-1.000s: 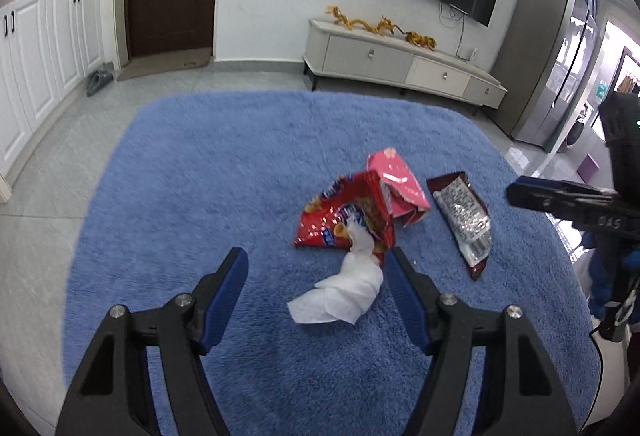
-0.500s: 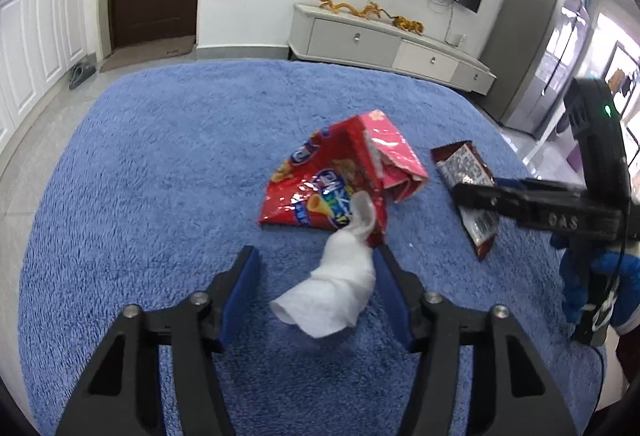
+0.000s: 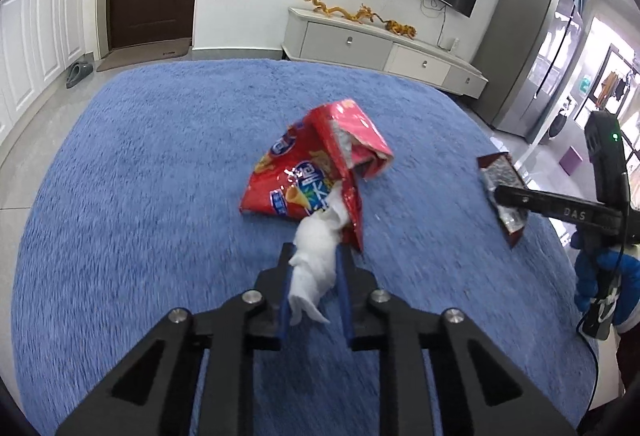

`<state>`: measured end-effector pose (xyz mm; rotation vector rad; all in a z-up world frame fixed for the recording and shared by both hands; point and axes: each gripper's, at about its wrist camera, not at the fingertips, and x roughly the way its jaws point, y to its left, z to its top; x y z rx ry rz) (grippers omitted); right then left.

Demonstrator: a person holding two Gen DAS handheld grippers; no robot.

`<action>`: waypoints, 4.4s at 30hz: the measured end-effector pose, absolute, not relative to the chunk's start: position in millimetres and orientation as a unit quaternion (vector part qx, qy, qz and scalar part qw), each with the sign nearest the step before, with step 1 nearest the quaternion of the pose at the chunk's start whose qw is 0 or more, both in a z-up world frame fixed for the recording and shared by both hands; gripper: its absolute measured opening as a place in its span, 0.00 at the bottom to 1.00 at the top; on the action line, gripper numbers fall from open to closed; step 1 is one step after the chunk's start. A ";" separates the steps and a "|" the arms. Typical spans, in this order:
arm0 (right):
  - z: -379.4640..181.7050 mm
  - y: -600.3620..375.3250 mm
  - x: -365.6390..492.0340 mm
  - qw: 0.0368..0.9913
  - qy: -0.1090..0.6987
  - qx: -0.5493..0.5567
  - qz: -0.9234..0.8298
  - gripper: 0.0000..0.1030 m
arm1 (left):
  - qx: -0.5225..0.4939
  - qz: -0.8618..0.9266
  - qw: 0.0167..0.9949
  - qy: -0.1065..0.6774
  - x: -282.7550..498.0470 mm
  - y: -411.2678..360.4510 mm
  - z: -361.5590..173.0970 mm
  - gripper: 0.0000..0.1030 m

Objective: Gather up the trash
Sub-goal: 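Carry both items over the bin and open both tools to drop them, then move both open tools back toward the red and pink wrappers on the rug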

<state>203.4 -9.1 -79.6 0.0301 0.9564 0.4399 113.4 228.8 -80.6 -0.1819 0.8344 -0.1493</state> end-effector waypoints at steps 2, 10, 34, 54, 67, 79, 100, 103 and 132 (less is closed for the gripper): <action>-75.0 -24.9 189.8 0.869 0.452 0.016 0.201 0.28 | -0.086 -0.071 0.907 0.407 99.9 226.2 -78.2 0.18; -61.6 -83.7 138.2 0.880 0.439 0.039 0.175 0.27 | -0.086 -0.056 0.893 0.437 65.8 221.7 -77.1 0.18; -34.0 -227.7 32.2 0.923 0.361 0.103 0.088 0.28 | 0.010 -0.158 0.918 0.364 35.0 76.9 34.2 0.18; -102.6 -390.6 20.5 0.902 0.384 0.190 -0.051 0.29 | 0.059 -0.371 0.816 0.439 111.2 -237.4 0.9 0.19; -144.5 -422.9 35.8 0.881 0.415 0.211 -0.084 0.54 | 0.035 -0.402 0.773 0.489 127.7 -315.4 -44.1 0.56; -143.0 -434.1 15.1 0.877 0.412 0.231 -0.094 0.54 | 0.030 -0.349 0.825 0.442 114.0 -274.6 -26.3 0.55; -32.9 -363.8 -8.0 0.930 0.324 0.175 -0.020 0.54 | 0.024 -0.201 0.917 0.344 48.3 -105.2 42.8 0.56; -20.1 -347.2 -9.0 0.935 0.313 0.164 0.001 0.54 | 0.015 -0.172 0.922 0.346 42.5 -78.1 42.1 0.56; 4.1 -258.7 19.2 0.938 0.318 0.099 0.097 0.54 | -0.160 0.073 0.904 0.391 48.8 161.8 -37.5 0.63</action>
